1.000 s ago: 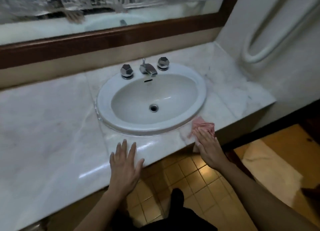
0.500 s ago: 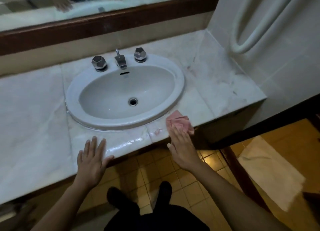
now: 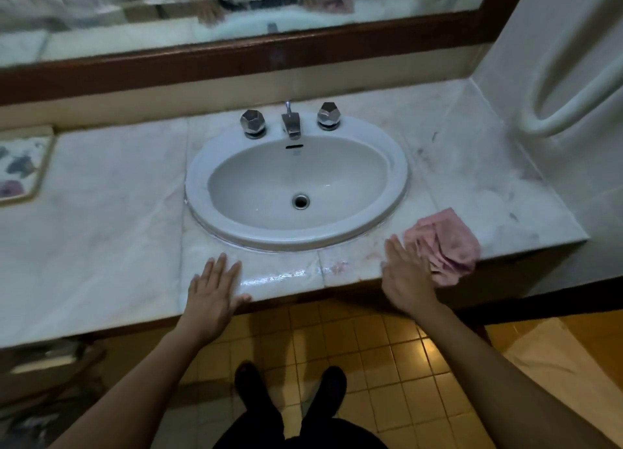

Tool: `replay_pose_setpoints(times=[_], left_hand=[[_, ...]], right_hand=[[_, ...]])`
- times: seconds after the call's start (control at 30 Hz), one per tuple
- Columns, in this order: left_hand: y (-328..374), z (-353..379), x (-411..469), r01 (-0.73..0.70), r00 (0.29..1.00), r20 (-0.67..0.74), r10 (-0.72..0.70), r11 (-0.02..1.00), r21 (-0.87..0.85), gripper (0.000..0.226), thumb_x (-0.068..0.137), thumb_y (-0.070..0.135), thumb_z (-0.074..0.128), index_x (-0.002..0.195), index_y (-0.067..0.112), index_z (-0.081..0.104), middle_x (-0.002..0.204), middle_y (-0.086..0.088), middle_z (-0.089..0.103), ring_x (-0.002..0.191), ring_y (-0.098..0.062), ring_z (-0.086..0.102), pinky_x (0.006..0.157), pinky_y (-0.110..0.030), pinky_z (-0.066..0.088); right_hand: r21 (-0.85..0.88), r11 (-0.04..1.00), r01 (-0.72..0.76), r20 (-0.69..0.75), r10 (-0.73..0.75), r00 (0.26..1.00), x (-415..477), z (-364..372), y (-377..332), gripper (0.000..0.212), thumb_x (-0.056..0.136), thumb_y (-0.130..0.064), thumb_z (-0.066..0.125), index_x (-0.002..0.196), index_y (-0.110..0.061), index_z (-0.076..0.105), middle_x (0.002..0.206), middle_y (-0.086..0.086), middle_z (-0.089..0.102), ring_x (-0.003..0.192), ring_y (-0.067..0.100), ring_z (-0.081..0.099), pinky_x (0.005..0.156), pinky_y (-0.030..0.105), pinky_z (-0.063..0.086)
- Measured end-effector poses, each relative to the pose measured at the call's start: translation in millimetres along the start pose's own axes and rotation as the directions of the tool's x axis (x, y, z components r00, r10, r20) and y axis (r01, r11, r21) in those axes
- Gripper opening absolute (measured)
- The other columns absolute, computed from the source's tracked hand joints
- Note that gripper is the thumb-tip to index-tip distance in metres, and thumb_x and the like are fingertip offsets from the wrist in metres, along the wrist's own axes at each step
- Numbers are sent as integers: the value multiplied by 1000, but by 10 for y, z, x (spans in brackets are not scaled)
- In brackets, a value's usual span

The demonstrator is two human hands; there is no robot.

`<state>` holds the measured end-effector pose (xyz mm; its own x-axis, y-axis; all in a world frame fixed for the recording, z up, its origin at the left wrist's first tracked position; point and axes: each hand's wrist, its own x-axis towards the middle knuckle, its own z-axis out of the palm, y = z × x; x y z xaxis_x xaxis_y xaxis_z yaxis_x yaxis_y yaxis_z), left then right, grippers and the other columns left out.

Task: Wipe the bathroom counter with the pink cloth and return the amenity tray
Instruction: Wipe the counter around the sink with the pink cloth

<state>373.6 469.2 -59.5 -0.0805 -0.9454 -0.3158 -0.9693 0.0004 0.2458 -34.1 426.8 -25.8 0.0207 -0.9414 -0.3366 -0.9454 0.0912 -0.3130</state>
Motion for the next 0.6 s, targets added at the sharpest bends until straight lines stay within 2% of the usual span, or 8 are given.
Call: replay_pose_setpoints(times=[0.13, 0.23, 0.3, 0.4, 0.47, 0.5, 0.53, 0.6], left_hand=[[-37, 10, -3, -5, 1000, -12, 4, 1000, -30, 104, 80, 90, 0, 163, 29, 15, 172, -4, -2, 159, -28, -4, 125, -55, 9], [-66, 42, 0, -21, 999, -41, 19, 998, -53, 103, 81, 90, 3, 162, 30, 20, 172, -3, 3, 159, -27, 0, 124, -56, 12], [-84, 63, 14, -24, 998, -64, 21, 999, -46, 103, 81, 90, 3, 162, 30, 23, 172, -3, 6, 159, -27, 3, 123, -56, 15], [-99, 86, 30, -17, 998, -65, 15, 999, -38, 102, 80, 91, 1, 162, 32, 21, 172, -2, 5, 159, -25, 2, 124, -55, 14], [-91, 81, 33, -24, 998, -58, 22, 999, -29, 102, 80, 90, 1, 162, 32, 19, 173, -3, 4, 159, -25, 0, 124, -55, 13], [-83, 67, 32, -26, 998, -55, 24, 999, -29, 102, 81, 90, 1, 162, 31, 19, 173, -3, 4, 159, -26, -1, 124, -55, 13], [-69, 50, 26, -24, 998, -52, 22, 999, -34, 102, 81, 89, 1, 162, 31, 20, 173, -4, 4, 159, -26, -1, 124, -55, 13], [-42, 32, 10, -22, 999, -38, 21, 999, -31, 100, 82, 88, 5, 162, 30, 19, 173, -4, 3, 159, -27, -2, 124, -56, 12]], right_hand=[[42, 998, 38, 47, -40, 998, -43, 61, -369, 72, 101, -39, 16, 165, -6, 21, 175, 15, 12, 162, 29, 12, 132, 44, 9], [28, 995, 94, 56, -95, 994, -88, -145, -320, 53, 111, -22, 33, 163, -10, 32, 173, 10, 25, 160, 24, 21, 130, 38, 14], [110, 988, 105, -91, -95, 991, -109, -287, -203, 45, 109, -16, 42, 154, -15, 50, 162, 7, 47, 151, 21, 41, 126, 40, 29], [214, 977, -23, -322, 93, 942, -29, -480, 110, 39, 104, -24, 40, 130, -14, 67, 134, 11, 67, 124, 25, 60, 110, 42, 48], [88, 981, -173, -278, 191, 941, 77, -462, 450, 54, 99, -42, 26, 128, -14, 63, 133, 17, 62, 126, 36, 56, 108, 47, 45], [-26, 978, -209, -193, 201, 960, 144, -393, 594, 71, 97, -54, 12, 139, -17, 55, 147, 20, 52, 139, 41, 47, 116, 52, 38], [-140, 964, -228, -88, 217, 972, 195, -312, 659, 88, 92, -63, -1, 156, -20, 40, 164, 21, 34, 153, 44, 29, 125, 57, 24], [-232, 942, -243, 44, 259, 965, 197, -107, 525, 91, 91, -69, 5, 168, -21, 9, 176, 16, -2, 161, 44, -4, 129, 61, 3]])
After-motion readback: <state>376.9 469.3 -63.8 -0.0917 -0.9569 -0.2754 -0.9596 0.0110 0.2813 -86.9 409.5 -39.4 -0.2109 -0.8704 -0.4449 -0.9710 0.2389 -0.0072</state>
